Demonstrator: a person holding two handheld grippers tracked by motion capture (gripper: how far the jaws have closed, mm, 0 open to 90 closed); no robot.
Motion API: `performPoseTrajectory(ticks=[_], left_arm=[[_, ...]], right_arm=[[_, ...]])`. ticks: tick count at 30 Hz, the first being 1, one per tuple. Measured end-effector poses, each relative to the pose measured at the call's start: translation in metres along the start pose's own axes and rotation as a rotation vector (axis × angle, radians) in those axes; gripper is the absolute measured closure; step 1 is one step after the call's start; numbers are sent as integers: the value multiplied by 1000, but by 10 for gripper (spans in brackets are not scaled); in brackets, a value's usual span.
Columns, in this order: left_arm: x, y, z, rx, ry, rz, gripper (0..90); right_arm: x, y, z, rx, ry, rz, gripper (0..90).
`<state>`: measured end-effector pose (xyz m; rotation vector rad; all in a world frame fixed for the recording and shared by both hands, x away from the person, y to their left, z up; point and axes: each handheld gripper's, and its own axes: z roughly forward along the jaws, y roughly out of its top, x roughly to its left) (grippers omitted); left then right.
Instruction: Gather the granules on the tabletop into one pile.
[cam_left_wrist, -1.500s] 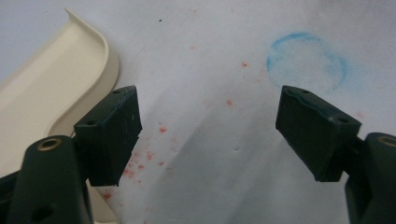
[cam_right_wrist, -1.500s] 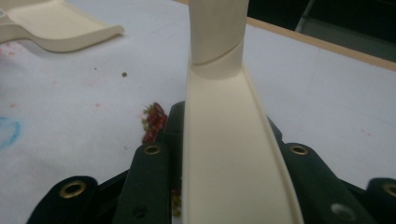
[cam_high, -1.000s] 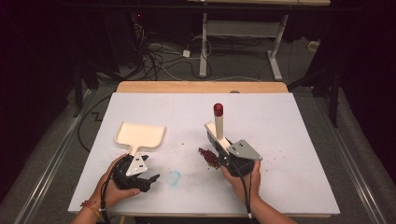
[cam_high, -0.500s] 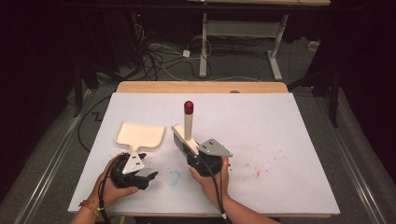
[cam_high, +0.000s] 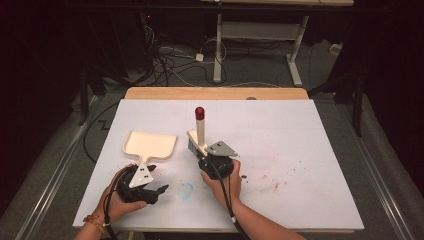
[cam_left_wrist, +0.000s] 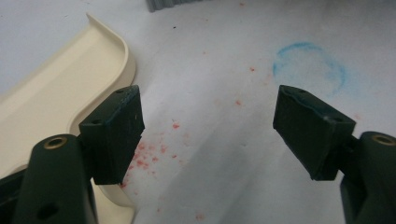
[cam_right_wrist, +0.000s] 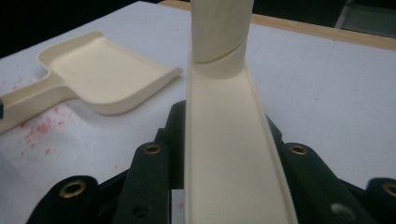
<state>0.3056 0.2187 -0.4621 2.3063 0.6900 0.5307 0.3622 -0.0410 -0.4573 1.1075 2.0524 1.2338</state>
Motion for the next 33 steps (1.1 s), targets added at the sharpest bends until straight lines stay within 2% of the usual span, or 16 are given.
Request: performPoseTrajectory(ticks=[2, 3, 5, 8, 13, 16, 20, 22, 24, 27, 30, 33], left_arm=[[0, 1, 1, 5, -3, 0, 235], [0, 1, 1, 9, -4, 2, 235], [-1, 2, 2, 13, -7, 4, 235], [-2, 3, 4, 18, -9, 3, 235], [-2, 4, 6, 27, -12, 7, 235], [-2, 4, 7, 31, -16, 6, 235], [-2, 5, 8, 38, -17, 12, 235], [-2, 5, 8, 39, -19, 11, 235], [-1, 5, 9, 42, -19, 7, 235], [-2, 5, 10, 48, -21, 12, 235], [-3, 4, 8, 43, -19, 14, 235], [-2, 3, 8, 42, -18, 10, 235]], right_arm=[[-4, -2, -8, 21, 10, -37, 680], [-6, -3, -13, 41, 20, -30, 680], [-14, -3, -23, 56, 24, -73, 680], [-26, -3, -38, 76, 32, -78, 680], [-38, 4, -64, 45, 58, -95, 679], [-46, 8, -74, 38, 78, -115, 679], [-56, 11, -74, 26, 103, -126, 679], [-57, 10, -71, 27, 104, -97, 679], [-51, 7, -66, 29, 116, -76, 679], [-36, 1, -59, 15, 116, -72, 679], [-26, -1, -50, 21, 107, -108, 679], [-25, -5, -44, 37, 98, -122, 679]])
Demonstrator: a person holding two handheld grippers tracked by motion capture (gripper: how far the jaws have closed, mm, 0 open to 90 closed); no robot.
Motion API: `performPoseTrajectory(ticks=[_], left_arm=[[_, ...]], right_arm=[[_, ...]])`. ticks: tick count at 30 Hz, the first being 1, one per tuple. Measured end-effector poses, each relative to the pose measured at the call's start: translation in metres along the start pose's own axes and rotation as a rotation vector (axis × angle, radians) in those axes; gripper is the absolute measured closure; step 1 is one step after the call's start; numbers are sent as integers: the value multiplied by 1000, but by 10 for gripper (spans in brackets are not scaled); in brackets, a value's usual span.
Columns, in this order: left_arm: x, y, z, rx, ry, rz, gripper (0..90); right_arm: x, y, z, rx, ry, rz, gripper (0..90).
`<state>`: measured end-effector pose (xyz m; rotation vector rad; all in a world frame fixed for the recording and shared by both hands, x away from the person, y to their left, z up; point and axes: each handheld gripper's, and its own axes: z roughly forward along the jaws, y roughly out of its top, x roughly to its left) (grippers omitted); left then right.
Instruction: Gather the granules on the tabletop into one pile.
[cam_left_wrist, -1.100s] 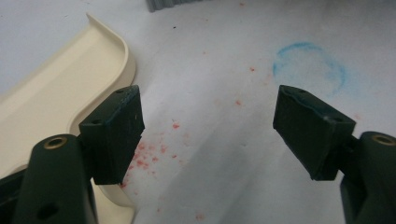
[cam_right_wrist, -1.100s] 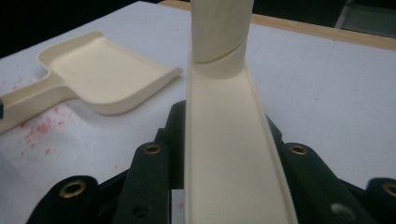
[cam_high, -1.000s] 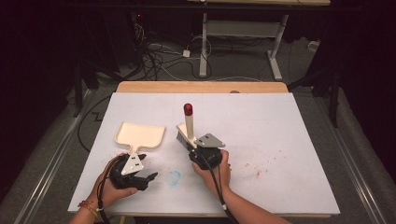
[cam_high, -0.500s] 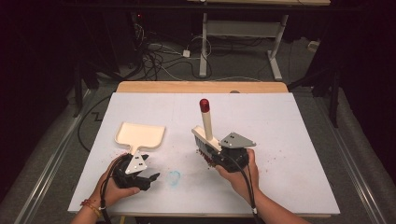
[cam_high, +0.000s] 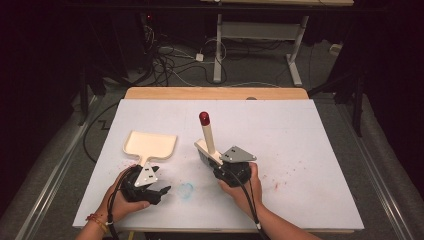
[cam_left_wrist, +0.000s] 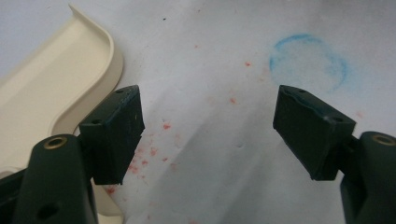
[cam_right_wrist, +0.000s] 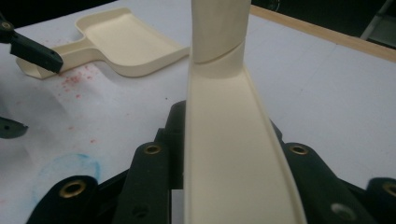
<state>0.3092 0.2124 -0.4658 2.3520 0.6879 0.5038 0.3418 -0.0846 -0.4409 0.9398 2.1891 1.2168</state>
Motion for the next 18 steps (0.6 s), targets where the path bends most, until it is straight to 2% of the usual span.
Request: performPoseTrajectory(ticks=[2, 6, 11, 18], left_arm=[[0, -1, 0, 2, 0, -2, 235], [0, -1, 0, 5, -2, 0, 235], [-1, 1, 1, 10, -3, 6, 235], [-2, 2, 3, 15, -8, 12, 235]], right_arm=[[-3, -2, -1, 8, -19, -10, 679], [-13, -6, -10, 15, -25, -11, 679], [-21, -10, -24, 31, -23, -19, 679], [-24, -12, -40, 48, 1, -34, 679]])
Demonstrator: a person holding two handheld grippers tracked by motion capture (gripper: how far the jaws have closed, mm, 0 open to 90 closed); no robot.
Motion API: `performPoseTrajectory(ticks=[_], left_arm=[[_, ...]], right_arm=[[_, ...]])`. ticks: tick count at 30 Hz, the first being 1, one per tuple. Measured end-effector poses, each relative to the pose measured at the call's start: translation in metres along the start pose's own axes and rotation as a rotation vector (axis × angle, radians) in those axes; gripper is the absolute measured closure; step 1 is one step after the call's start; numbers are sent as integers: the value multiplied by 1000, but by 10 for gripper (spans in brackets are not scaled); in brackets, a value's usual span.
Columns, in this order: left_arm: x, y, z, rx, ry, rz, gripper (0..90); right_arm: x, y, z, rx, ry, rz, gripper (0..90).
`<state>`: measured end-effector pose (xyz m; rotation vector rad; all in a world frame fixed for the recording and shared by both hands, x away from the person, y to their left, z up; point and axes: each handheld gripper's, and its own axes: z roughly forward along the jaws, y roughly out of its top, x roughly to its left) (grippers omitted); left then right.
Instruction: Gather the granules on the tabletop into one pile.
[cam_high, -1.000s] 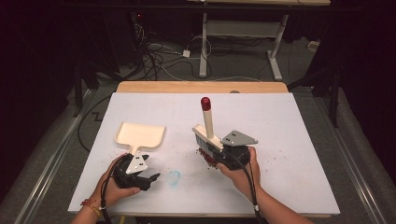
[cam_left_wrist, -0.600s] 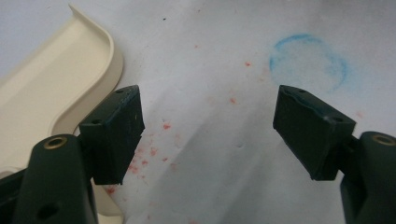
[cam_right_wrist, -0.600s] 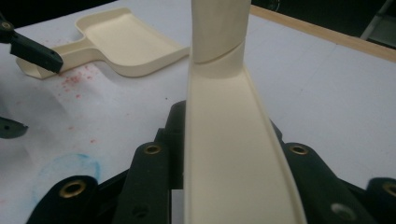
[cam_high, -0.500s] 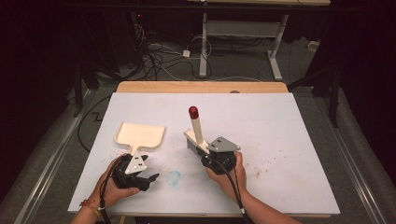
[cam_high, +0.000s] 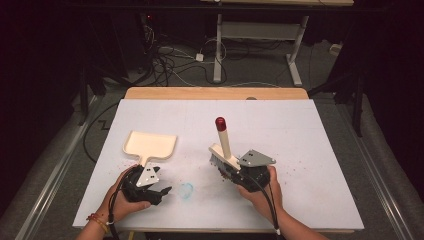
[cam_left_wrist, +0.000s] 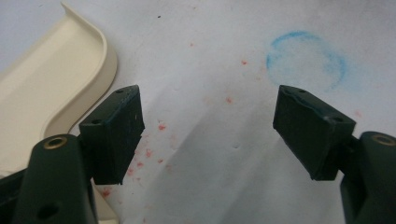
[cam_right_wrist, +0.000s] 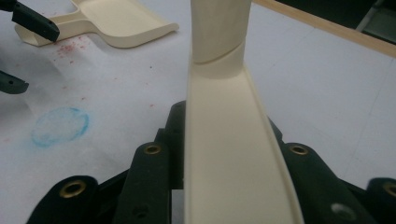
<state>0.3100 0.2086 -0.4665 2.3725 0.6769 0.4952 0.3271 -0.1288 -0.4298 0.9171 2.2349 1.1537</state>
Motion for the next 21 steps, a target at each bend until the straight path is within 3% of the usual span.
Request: performPoseTrajectory(ticks=[7, 12, 14, 18, 21], left_arm=[[0, 0, -1, -3, 4, -2, 235], [0, -1, -1, -1, 5, -4, 235], [0, -1, -1, 1, 5, -2, 235], [-1, 1, 1, 5, 6, 4, 235], [-1, 2, 2, 9, 3, 5, 235]], right_arm=[[-7, 3, -10, -27, 9, -1, 678], [-20, 6, -25, -78, 41, 0, 677], [-24, 7, -28, -90, 30, 0, 677], [-22, 10, -22, -107, 36, 29, 678], [-13, 12, -10, -108, 46, 19, 678]])
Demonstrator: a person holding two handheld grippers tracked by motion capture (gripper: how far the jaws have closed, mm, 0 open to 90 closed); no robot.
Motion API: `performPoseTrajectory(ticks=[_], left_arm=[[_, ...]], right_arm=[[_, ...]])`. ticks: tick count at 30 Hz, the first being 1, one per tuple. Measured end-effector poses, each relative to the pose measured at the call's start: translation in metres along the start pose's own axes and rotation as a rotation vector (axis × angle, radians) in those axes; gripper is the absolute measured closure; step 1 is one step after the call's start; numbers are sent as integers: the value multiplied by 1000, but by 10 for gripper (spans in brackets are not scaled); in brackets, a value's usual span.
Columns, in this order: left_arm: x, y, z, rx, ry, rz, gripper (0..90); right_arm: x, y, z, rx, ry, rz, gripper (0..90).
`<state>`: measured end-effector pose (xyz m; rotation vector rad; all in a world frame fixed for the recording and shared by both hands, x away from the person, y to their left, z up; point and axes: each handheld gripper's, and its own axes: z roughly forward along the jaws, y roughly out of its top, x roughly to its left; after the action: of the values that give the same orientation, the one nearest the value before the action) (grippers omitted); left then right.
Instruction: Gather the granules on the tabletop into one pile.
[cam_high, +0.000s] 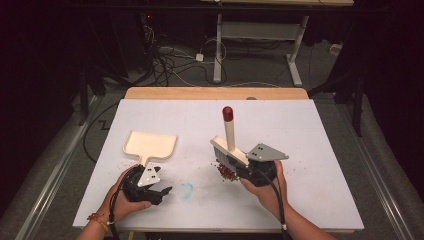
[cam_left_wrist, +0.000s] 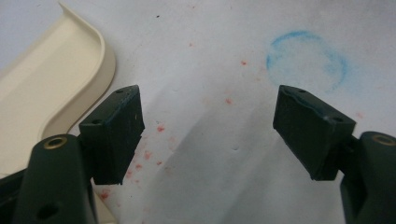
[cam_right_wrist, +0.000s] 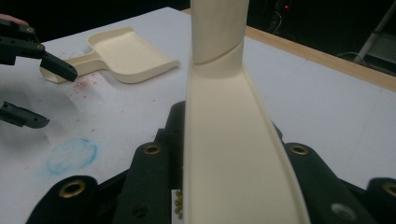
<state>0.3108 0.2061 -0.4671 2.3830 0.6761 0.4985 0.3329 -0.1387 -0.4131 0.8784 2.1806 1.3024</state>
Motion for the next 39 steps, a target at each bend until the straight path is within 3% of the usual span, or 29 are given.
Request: performPoseTrajectory(ticks=[6, 10, 13, 23, 30, 35, 39], left_arm=[[1, -1, 0, 1, -3, -2, 235], [1, -2, -2, -3, -1, -5, 235], [1, -3, -2, -4, -1, -8, 235], [0, -1, -1, -2, -2, -3, 235], [0, -1, -1, -2, 0, -1, 235], [1, -2, -2, -5, 7, -5, 235], [0, -2, -3, -7, 10, -3, 235]], right_arm=[[16, -2, 26, 23, 52, -36, 678], [19, -7, 37, 56, 52, -66, 678], [18, -10, 35, 79, 29, -82, 678], [1, -12, 2, 96, 8, -77, 678], [-12, -9, -21, 45, 35, -47, 676], [-27, -9, -44, -1, 43, -38, 676], [-42, -14, -65, -12, 44, -3, 676]])
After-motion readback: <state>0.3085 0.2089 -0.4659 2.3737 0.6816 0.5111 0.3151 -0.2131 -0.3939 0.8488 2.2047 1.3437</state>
